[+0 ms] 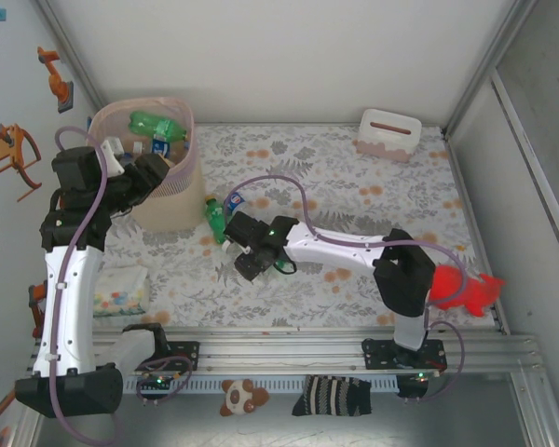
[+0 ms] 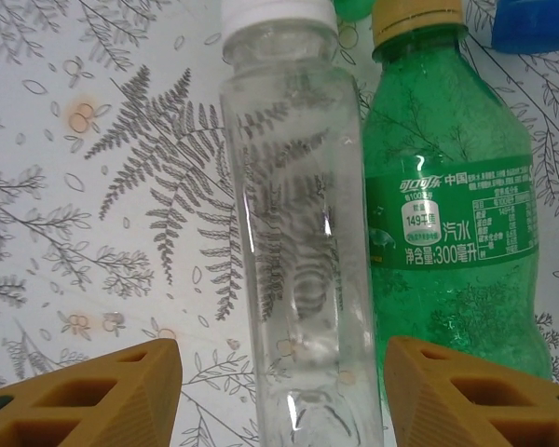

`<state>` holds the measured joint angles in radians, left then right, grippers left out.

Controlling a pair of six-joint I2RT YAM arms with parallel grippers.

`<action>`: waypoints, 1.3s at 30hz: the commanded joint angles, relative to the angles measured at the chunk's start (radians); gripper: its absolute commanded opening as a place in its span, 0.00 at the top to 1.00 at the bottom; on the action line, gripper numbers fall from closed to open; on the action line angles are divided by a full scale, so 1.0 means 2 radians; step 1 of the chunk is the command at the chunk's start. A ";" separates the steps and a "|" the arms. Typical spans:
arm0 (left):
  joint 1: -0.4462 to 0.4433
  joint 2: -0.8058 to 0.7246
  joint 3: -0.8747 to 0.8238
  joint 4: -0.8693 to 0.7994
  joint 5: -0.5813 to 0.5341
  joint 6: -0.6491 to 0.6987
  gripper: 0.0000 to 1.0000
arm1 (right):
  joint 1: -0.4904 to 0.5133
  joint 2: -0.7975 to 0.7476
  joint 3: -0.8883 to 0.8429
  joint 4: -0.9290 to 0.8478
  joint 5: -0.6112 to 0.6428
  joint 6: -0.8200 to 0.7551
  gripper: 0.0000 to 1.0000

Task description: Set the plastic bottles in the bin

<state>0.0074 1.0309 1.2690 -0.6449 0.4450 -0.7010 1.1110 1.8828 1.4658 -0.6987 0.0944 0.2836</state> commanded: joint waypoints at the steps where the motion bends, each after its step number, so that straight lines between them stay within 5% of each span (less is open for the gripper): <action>1: 0.003 -0.001 -0.002 -0.003 0.003 0.011 0.44 | 0.003 0.011 0.014 -0.017 0.027 -0.001 0.41; 24: 0.003 0.002 -0.012 0.016 0.013 -0.005 0.44 | 0.003 0.052 -0.019 -0.001 0.005 0.003 0.55; 39: 0.003 -0.008 -0.019 0.074 0.058 -0.018 0.44 | -0.001 -0.095 -0.032 0.045 -0.012 0.015 0.66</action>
<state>0.0082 1.0374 1.2419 -0.5629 0.5144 -0.7132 1.1114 1.7851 1.4136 -0.6640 0.0872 0.2920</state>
